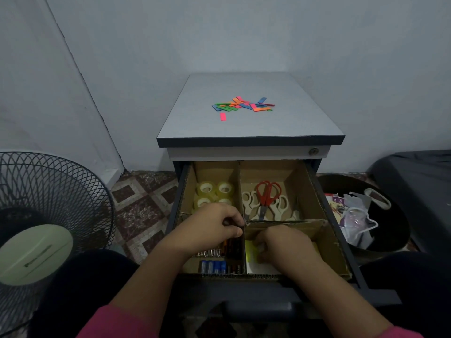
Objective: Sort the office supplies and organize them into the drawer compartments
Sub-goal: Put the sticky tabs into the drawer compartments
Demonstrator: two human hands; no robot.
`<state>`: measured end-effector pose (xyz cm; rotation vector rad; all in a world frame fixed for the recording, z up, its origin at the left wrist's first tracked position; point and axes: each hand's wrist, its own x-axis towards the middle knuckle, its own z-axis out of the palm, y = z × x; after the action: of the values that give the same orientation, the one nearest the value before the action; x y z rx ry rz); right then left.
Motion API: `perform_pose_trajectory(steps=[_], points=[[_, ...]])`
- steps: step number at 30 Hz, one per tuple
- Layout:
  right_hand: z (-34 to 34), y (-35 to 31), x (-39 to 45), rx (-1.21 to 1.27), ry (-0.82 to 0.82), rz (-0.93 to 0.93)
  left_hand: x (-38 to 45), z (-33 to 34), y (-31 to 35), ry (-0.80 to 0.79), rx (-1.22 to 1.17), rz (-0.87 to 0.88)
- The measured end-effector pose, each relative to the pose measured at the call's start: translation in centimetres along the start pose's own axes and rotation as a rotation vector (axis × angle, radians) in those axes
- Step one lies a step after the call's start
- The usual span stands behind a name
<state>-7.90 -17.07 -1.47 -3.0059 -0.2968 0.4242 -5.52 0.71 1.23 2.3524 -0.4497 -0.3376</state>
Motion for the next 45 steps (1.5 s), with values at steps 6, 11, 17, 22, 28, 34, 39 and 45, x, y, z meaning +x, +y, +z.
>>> perform_pose_trajectory(steps=[6, 11, 17, 22, 28, 34, 39, 45], points=[[-0.1, 0.1, 0.0, 0.010, 0.032, -0.008, -0.2, -0.1, 0.0, -0.009, 0.011, 0.001], [0.2, 0.1, 0.0, -0.029, 0.040, 0.005, -0.1, 0.0, -0.2, -0.010, 0.014, 0.003], [0.2, -0.1, 0.0, -0.045, 0.045, -0.007, 0.0, 0.1, -0.2, -0.008, 0.006, 0.004], [0.0, -0.2, -0.2, -0.045, 0.046, -0.007, 0.1, 0.1, -0.3, -0.010, 0.011, -0.005], [-0.1, -0.2, -0.3, -0.029, 0.046, 0.006, 0.0, 0.0, -0.2, -0.012, 0.028, 0.010], [-0.8, 1.5, -0.9, 0.059, 0.044, 0.215, -0.1, -0.1, -0.1, -0.014, 0.028, 0.026], [-1.2, 3.7, -1.8, -0.005, 0.019, 0.387, 0.0, 0.0, -0.2, -0.009, 0.039, 0.026], [-0.6, 3.3, -1.3, 0.051, -0.046, 0.446, 0.0, 0.0, -0.3, -0.010, 0.014, 0.021]])
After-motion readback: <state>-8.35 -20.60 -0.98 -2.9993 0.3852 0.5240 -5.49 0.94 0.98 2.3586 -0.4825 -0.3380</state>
